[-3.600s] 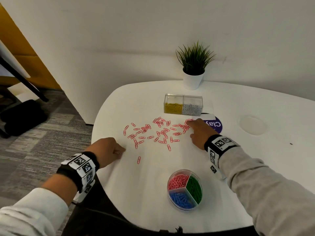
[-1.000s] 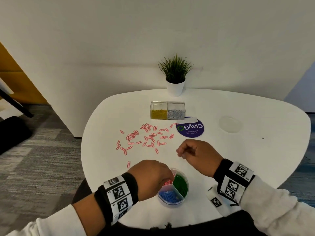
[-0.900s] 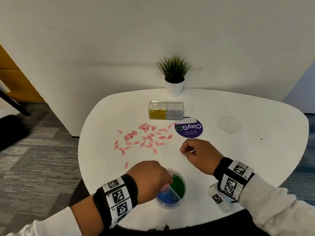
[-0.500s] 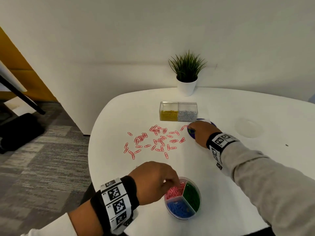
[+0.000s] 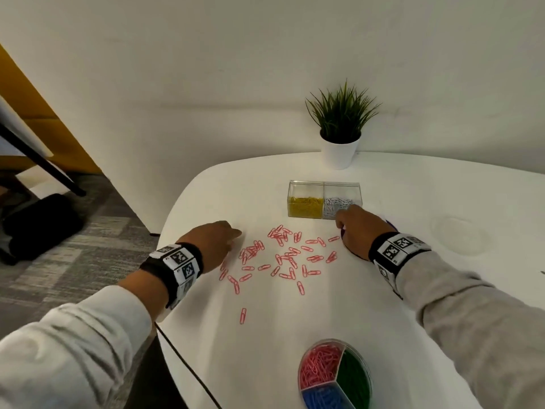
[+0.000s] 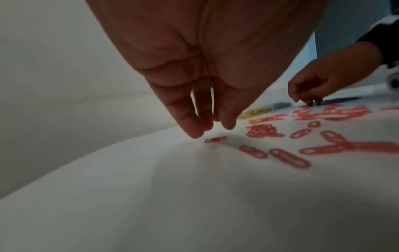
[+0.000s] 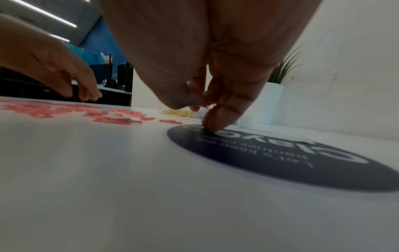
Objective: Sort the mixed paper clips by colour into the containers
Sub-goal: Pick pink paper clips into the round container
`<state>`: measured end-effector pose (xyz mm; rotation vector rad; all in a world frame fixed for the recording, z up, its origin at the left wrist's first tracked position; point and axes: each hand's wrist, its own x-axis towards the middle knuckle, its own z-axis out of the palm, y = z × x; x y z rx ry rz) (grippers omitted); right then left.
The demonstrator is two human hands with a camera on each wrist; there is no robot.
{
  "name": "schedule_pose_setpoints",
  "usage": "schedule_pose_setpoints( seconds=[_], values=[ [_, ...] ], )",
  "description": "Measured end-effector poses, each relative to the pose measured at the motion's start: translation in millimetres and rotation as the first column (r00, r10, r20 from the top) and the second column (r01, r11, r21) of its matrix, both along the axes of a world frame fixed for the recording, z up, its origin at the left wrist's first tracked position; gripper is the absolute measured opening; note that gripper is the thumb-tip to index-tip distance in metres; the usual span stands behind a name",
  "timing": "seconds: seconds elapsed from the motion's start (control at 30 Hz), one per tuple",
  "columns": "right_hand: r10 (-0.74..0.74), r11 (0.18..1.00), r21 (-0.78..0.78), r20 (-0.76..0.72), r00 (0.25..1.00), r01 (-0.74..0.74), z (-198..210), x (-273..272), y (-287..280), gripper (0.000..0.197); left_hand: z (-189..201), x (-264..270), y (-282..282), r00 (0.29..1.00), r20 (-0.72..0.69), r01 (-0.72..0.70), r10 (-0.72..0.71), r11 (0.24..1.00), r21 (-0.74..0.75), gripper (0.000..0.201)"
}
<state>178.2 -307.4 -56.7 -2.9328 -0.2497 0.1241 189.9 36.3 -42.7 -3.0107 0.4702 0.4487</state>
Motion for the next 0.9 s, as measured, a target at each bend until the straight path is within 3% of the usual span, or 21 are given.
schedule_pose_setpoints(
  seconds=[0.1,0.17,0.37,0.4,0.43,0.47,0.5,0.53,0.57,0.6,0.67,0.77,0.8,0.87,0.9],
  values=[
    [0.012,0.999,0.044,-0.005,1.0,-0.012,2,-1,-2,0.015,-8,0,-2,0.999,-0.002,0.032,-0.032,0.999,0.026,0.021],
    [0.02,0.998,0.059,-0.021,1.0,-0.019,2,1,-2,0.02,-10,-2,-2,1.0,0.012,-0.007,0.007,1.0,0.002,0.024],
    [0.114,0.992,0.067,-0.117,0.987,-0.107,-3,2,7,0.009,-2,-11,4,0.966,-0.021,-0.256,0.257,0.942,-0.216,0.019],
    [0.118,0.993,0.031,-0.137,0.984,-0.115,-6,2,8,0.007,1,-11,6,0.94,-0.05,-0.334,0.336,0.887,-0.319,0.015],
    [0.112,0.994,0.008,-0.146,0.983,-0.112,-9,3,9,0.006,3,-10,8,0.898,-0.111,-0.428,0.427,0.785,-0.448,0.016],
    [0.1,0.995,-0.001,-0.145,0.984,-0.101,-10,3,10,0.007,5,-8,10,0.824,-0.218,-0.544,0.522,0.625,-0.56,0.018],
    [0.085,0.996,-0.007,-0.144,0.986,-0.087,-9,3,11,0.007,7,-8,11,0.717,-0.362,-0.662,0.596,0.418,-0.622,0.018],
    [0.073,0.997,-0.008,-0.139,0.988,-0.075,-7,2,12,0.008,10,-9,11,0.609,-0.478,-0.741,0.633,0.239,-0.628,0.019],
    [0.071,0.997,-0.005,-0.14,0.988,-0.072,-3,1,11,0.009,11,-11,12,0.547,-0.532,-0.773,0.647,0.147,-0.617,0.021],
    [0.073,0.997,0.0,-0.143,0.987,-0.074,1,-1,10,0.009,11,-12,13,0.537,-0.54,-0.788,0.648,0.156,-0.596,0.024],
    [0.045,0.999,0.016,-0.145,0.988,-0.043,7,-5,4,0.007,10,-19,13,0.607,-0.503,-0.772,0.616,0.303,-0.559,0.029],
    [-0.041,0.984,0.167,-0.155,0.987,0.067,9,-10,-3,0.006,3,-32,16,0.874,-0.234,-0.485,0.425,0.77,-0.415,0.012],
    [-0.04,0.974,0.212,-0.165,0.985,0.075,10,-12,-2,0.007,0,-40,16,0.921,-0.163,-0.388,0.353,0.868,-0.311,0.021],
    [0.002,0.956,0.288,-0.191,0.982,0.054,10,-14,3,0.017,-6,-53,14,0.957,-0.096,-0.286,0.273,0.941,-0.181,0.044],
    [0.021,0.946,0.32,-0.203,0.979,0.046,11,-16,6,0.02,-10,-59,11,0.97,-0.06,-0.243,0.236,0.958,-0.155,0.046]
  ],
)
